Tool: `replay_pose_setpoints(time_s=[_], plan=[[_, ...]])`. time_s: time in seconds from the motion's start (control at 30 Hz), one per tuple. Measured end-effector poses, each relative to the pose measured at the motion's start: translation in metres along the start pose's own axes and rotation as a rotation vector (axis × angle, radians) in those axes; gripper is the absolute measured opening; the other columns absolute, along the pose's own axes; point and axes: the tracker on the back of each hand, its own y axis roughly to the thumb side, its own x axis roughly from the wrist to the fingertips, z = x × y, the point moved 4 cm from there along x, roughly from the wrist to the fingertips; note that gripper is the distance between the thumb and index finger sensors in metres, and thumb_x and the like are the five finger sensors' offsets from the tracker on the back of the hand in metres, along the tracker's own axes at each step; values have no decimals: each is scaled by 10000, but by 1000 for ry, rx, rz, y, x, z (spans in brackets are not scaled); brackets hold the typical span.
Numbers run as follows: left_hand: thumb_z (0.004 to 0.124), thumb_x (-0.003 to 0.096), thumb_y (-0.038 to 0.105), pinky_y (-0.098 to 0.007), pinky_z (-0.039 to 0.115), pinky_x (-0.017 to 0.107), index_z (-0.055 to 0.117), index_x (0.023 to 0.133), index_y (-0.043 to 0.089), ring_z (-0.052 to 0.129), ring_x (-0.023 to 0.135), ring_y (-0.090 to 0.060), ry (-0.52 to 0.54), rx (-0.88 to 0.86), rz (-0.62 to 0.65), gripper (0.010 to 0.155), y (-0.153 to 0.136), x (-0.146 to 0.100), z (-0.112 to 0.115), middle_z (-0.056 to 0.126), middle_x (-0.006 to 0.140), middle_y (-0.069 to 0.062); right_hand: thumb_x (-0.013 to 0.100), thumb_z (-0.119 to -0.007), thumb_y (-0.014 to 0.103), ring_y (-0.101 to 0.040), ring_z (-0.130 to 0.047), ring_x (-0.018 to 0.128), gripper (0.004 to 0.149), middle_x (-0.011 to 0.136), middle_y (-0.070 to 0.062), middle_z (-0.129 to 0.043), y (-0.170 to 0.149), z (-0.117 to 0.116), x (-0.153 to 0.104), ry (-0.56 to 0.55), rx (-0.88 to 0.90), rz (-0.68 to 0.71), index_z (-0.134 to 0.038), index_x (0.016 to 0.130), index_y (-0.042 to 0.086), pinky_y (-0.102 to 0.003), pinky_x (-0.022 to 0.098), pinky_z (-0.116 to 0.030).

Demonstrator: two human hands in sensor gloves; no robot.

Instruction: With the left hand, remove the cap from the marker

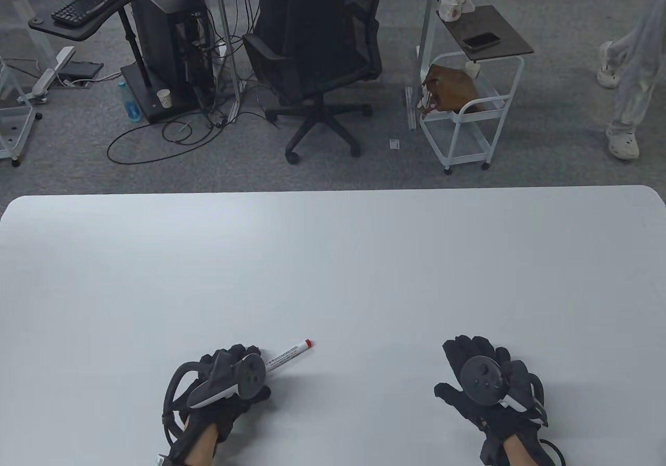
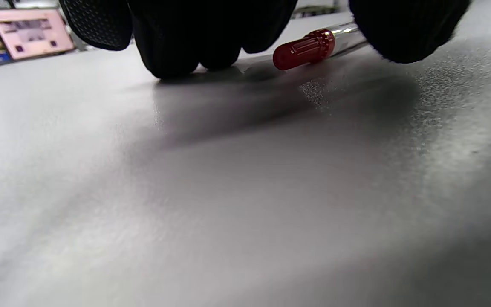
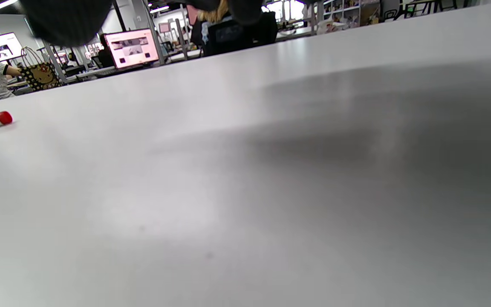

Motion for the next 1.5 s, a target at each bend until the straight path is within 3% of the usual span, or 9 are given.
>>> replay_pose_setpoints(time_s=[0.33, 0.43, 0.63, 0.9, 1.03, 1.2, 1.27, 1.37, 1.5], plan=[[755, 523, 472, -477, 747, 681, 717, 966, 295, 958, 773, -176, 161, 148, -57, 479, 19, 2, -12, 863, 898, 45, 435, -689, 572, -502, -385, 1092, 812, 1166, -170, -430, 4, -4, 1, 24, -3, 11, -409, 1112, 221, -697, 746, -316], [726, 537, 471, -488, 736, 687, 702, 977, 273, 949, 781, -180, 153, 190, -6, 483, 21, 2, -9, 848, 909, 41, 437, -687, 570, -500, -386, 1092, 809, 1165, -170, -431, 5, -5, 1, 32, -2, 17, -409, 1112, 221, -696, 746, -317], [638, 567, 438, -462, 754, 684, 577, 995, 179, 978, 808, -177, 203, 17, 84, 504, 15, -13, -23, 848, 945, -11, 439, -683, 569, -512, -390, 1086, 805, 1163, -173, -438, 10, -4, 0, 16, -11, 37, -411, 1111, 221, -694, 745, -323], [605, 569, 420, -454, 757, 672, 558, 1007, 172, 970, 697, -106, 334, -12, 326, 505, 59, -52, -47, 850, 859, 30, 441, -678, 568, -506, -400, 1083, 797, 1158, -170, -449, 29, -9, -3, 34, 0, 124, -415, 1108, 219, -682, 748, -349], [572, 574, 406, -464, 748, 676, 547, 1014, 162, 963, 671, -97, 351, 28, 426, 503, 94, -62, -48, 846, 840, 34, 447, -673, 566, -449, -547, 1061, 775, 1143, -162, -481, 57, -12, -9, 26, 17, 254, -433, 1099, 224, -613, 740, -526], [564, 572, 403, -461, 752, 672, 549, 1012, 162, 963, 652, -84, 341, 104, 510, 501, 124, -67, -43, 848, 824, 44, 443, -696, 525, -363, -697, 1002, 716, 1112, -133, -559, 99, -5, -22, -152, -9, 418, -496, 1074, 254, -543, 711, -630], [566, 572, 407, -457, 758, 666, 555, 1010, 163, 965, 641, -79, 350, 102, 530, 501, 131, -69, -43, 853, 814, 51, 442, -698, 520, -334, -744, 976, 681, 1089, -111, -620, 117, -6, -28, -170, -61, 477, -544, 1056, 270, -541, 709, -639], [573, 570, 405, -455, 771, 656, 564, 1007, 159, 974, 626, -76, 359, 110, 549, 501, 141, -70, -43, 864, 801, 53, 442, -694, 512, -275, -850, 873, 588, 1006, -58, -752, 136, -12, -33, -147, -122, 507, -655, 992, 309, -526, 694, -669], [579, 568, 405, -445, 788, 644, 581, 1000, 154, 985, 605, -67, 408, 108, 592, 500, 152, -74, -46, 880, 779, 61, 431, -744, 445, -205, -953, 664, 471, 838, -9, -888, 154, -13, -40, -253, -191, 537, -770, 885, 317, -491, 642, -742]])
